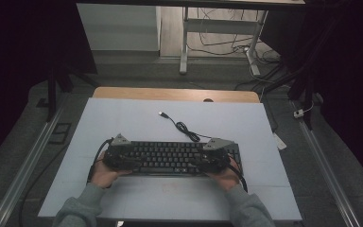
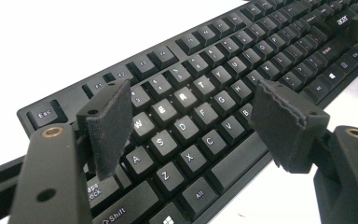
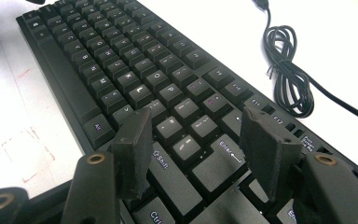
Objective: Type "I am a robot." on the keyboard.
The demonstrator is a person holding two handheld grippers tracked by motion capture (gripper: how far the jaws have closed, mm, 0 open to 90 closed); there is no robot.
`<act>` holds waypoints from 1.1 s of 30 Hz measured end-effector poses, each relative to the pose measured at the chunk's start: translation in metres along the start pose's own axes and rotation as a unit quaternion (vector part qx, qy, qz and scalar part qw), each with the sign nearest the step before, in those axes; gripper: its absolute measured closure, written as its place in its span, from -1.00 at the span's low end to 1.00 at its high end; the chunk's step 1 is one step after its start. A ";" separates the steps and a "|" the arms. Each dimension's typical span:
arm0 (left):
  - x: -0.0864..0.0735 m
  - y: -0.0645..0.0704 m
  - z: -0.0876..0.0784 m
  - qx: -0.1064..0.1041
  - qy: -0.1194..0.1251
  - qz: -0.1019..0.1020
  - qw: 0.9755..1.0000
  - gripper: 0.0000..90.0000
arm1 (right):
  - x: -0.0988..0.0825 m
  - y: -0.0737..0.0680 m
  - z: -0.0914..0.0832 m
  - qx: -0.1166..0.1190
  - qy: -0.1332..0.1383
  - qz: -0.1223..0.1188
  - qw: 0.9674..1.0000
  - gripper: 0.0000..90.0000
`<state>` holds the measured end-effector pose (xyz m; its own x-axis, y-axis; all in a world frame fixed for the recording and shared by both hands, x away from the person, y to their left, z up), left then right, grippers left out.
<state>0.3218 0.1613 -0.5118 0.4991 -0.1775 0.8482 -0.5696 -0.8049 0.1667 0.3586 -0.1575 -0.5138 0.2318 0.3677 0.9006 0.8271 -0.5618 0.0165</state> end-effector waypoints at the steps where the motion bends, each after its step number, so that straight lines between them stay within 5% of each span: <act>1: 0.000 0.000 0.000 0.000 -0.001 0.000 1.000 -0.35 | 0.000 0.000 0.000 0.001 0.000 0.000 1.000 -0.02; 17: 0.000 0.001 0.002 0.001 0.000 0.007 1.000 -0.35 | 0.009 -0.005 0.005 0.008 0.008 -0.006 1.000 0.02; 33: 0.000 0.002 0.002 0.001 -0.001 0.014 1.000 -0.35 | 0.019 -0.015 0.021 0.032 0.010 -0.009 0.999 0.53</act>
Point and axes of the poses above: each handheld gripper's, and its own axes: z roughly forward along the jaws, x roughly out of its top, y roughly to its right, the point moved 2 cm from there along z, roughly forward along the jaws, and after that the axes turned 12 degrees about y, right-handed, at the moved point
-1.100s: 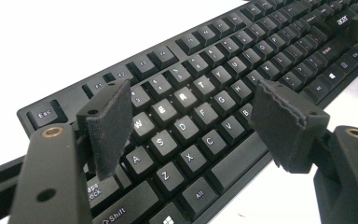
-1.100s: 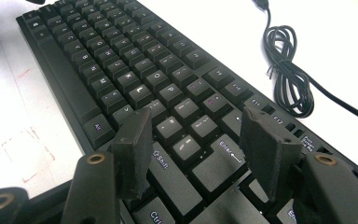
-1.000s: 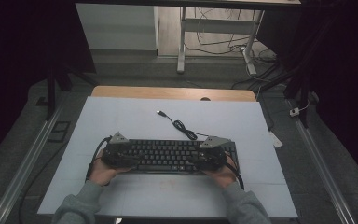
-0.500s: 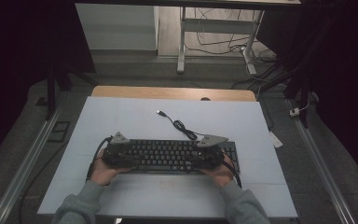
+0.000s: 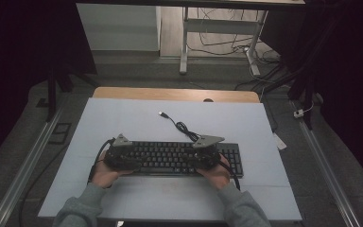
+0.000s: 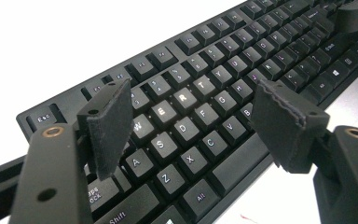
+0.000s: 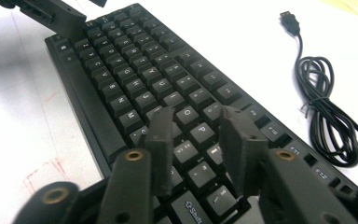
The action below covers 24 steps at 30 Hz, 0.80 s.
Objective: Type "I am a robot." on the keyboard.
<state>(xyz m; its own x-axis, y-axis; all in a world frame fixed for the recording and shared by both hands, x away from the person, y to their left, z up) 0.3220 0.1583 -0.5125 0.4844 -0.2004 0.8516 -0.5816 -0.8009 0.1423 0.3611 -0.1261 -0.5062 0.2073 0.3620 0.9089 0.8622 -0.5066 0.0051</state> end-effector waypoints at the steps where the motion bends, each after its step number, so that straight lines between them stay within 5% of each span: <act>1: 0.000 0.000 0.000 0.000 0.000 0.000 1.000 -0.35 | 0.000 0.000 0.001 0.001 -0.001 0.000 1.000 0.60; 6: 0.000 0.000 0.001 0.001 0.000 0.001 1.000 -0.35 | 0.002 -0.001 0.004 0.006 -0.002 0.003 1.000 0.99; 24: -0.001 0.000 0.002 0.003 -0.004 0.003 1.000 -0.35 | 0.004 0.000 0.036 -0.002 -0.029 0.010 1.000 0.99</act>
Point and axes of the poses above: each handheld gripper's, and its own axes: z roughly forward along the jaws, x roughly out of its top, y roughly to its right, the point moved 2 cm from there along z, roughly forward along the jaws, and after that the axes turned 12 degrees about y, right-handed, at the moved point
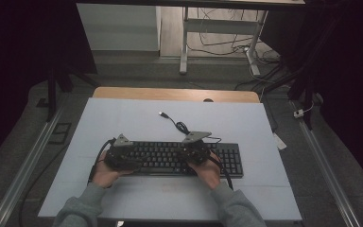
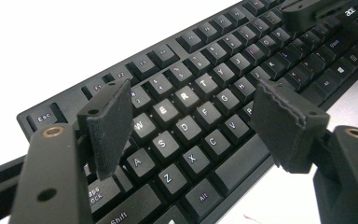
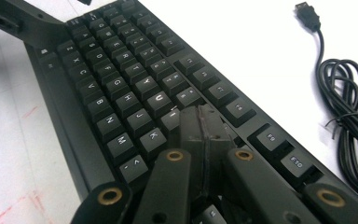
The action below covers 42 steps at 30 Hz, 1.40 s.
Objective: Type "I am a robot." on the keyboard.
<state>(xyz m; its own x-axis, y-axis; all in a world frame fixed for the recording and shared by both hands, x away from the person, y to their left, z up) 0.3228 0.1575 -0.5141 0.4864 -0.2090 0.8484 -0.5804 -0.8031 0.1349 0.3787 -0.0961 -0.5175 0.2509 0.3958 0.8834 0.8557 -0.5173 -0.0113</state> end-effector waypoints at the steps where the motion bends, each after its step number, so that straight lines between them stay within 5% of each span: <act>1: 0.000 0.000 0.000 0.000 0.000 0.000 1.000 -0.35 | 0.000 0.000 0.001 0.000 -0.002 0.001 1.000 0.99; 35: -0.001 0.000 0.001 0.000 -0.004 0.004 1.000 -0.36 | -0.004 -0.004 0.017 -0.005 -0.025 -0.015 1.000 0.99; 42: 0.000 0.000 0.001 0.000 -0.003 0.002 1.000 -0.36 | 0.001 -0.003 0.008 -0.005 -0.001 -0.008 1.000 0.99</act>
Point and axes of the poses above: each handheld gripper's, and its own axes: z roughly forward along the jaws, x roughly out of its top, y roughly to its right, the point moved 2 cm from there along z, roughly forward along the jaws, and after that the axes turned 12 degrees about y, right-handed, at the moved point
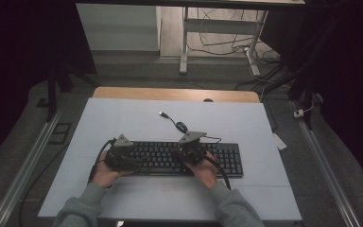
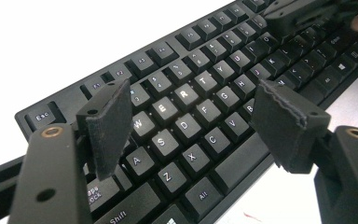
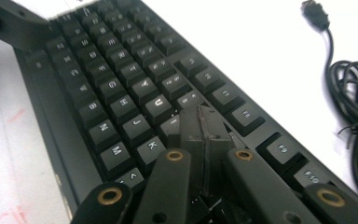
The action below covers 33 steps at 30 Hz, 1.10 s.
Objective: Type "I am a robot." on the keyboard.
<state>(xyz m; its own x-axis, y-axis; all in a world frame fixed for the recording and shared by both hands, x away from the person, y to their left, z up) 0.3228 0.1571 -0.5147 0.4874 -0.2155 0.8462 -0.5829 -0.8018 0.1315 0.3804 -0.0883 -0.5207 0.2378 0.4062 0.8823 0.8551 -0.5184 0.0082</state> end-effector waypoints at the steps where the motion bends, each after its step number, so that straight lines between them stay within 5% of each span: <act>1: 0.000 0.000 0.000 0.000 -0.001 0.001 1.000 -0.36 | 0.001 0.000 -0.002 0.002 0.007 0.003 1.000 0.99; 5: 0.000 0.000 0.000 0.000 -0.001 0.002 1.000 -0.36 | 0.002 0.002 -0.013 0.004 0.014 0.009 1.000 0.95; 17: 0.000 -0.001 -0.002 0.004 0.004 -0.001 1.000 -0.36 | -0.014 0.012 -0.050 -0.012 0.028 0.017 0.999 0.30; 33: 0.000 -0.004 -0.004 0.009 0.008 -0.006 1.000 -0.36 | -0.030 0.016 -0.077 -0.021 0.028 0.019 0.999 0.20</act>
<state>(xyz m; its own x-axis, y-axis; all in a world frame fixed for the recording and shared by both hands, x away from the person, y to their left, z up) 0.3229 0.1621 -0.5130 0.4831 -0.1973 0.8531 -0.5657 -0.8140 0.1321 0.3519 -0.1667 -0.5113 0.2429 0.3434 0.9072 0.8255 -0.5643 -0.0074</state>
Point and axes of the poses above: each handheld gripper's, and its own axes: z roughly forward along the jaws, x roughly out of its top, y roughly to its right, the point moved 2 cm from there along z, roughly forward along the jaws, and after that the axes turned 12 degrees about y, right-handed, at the moved point
